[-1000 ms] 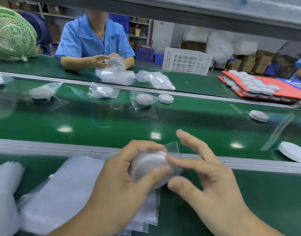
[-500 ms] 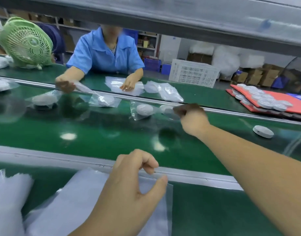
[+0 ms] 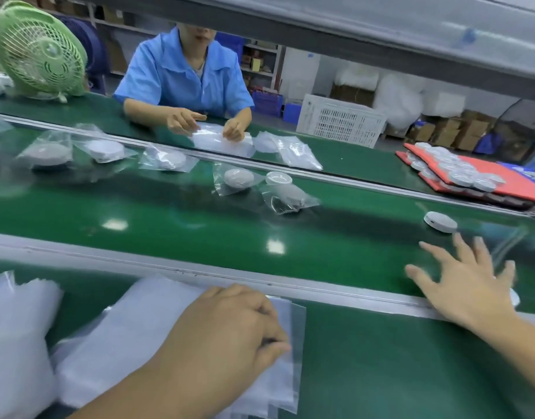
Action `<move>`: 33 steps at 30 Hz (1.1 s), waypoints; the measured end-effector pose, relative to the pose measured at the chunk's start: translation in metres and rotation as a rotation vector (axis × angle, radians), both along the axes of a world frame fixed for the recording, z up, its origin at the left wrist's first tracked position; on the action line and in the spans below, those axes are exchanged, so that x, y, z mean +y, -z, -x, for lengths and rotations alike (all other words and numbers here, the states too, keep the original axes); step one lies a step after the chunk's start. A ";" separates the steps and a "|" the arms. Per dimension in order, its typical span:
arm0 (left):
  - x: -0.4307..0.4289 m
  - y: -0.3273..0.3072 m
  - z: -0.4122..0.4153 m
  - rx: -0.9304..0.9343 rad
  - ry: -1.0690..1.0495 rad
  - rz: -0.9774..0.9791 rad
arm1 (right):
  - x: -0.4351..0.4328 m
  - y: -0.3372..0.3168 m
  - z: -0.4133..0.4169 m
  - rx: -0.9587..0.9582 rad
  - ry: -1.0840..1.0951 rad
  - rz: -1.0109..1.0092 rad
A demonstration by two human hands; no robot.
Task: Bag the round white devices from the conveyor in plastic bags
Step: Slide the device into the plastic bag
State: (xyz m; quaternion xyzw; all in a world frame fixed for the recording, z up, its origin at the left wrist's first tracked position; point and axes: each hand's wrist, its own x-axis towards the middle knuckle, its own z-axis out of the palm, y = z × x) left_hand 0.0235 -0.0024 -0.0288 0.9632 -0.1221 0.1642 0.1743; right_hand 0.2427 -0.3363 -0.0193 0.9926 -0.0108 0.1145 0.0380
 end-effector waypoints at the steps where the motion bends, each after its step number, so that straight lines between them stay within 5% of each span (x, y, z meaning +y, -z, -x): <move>1: 0.000 -0.001 0.001 0.013 -0.005 0.006 | -0.029 0.003 -0.008 0.071 0.081 -0.079; 4: -0.001 -0.003 0.002 0.010 -0.032 -0.038 | -0.087 0.012 -0.015 0.012 0.087 -0.359; 8: -0.004 -0.005 0.002 0.019 -0.046 -0.053 | -0.085 0.007 0.002 -0.109 -0.037 -0.397; 15: -0.005 -0.010 0.004 0.018 -0.039 -0.076 | 0.025 -0.007 0.105 -0.260 -0.860 -0.373; 20: 0.000 -0.017 0.007 -0.034 -0.099 0.165 | 0.079 0.008 0.146 -0.402 -1.217 -0.508; 25: -0.001 -0.016 0.004 0.041 -0.047 0.437 | 0.093 0.011 0.156 -0.445 -1.298 -0.677; 30: -0.012 -0.032 0.011 0.408 0.297 0.902 | 0.102 -0.002 0.171 -0.321 -1.033 -1.161; 33: -0.028 -0.028 0.015 0.263 0.180 0.885 | 0.111 -0.008 0.177 -0.133 -0.935 -1.414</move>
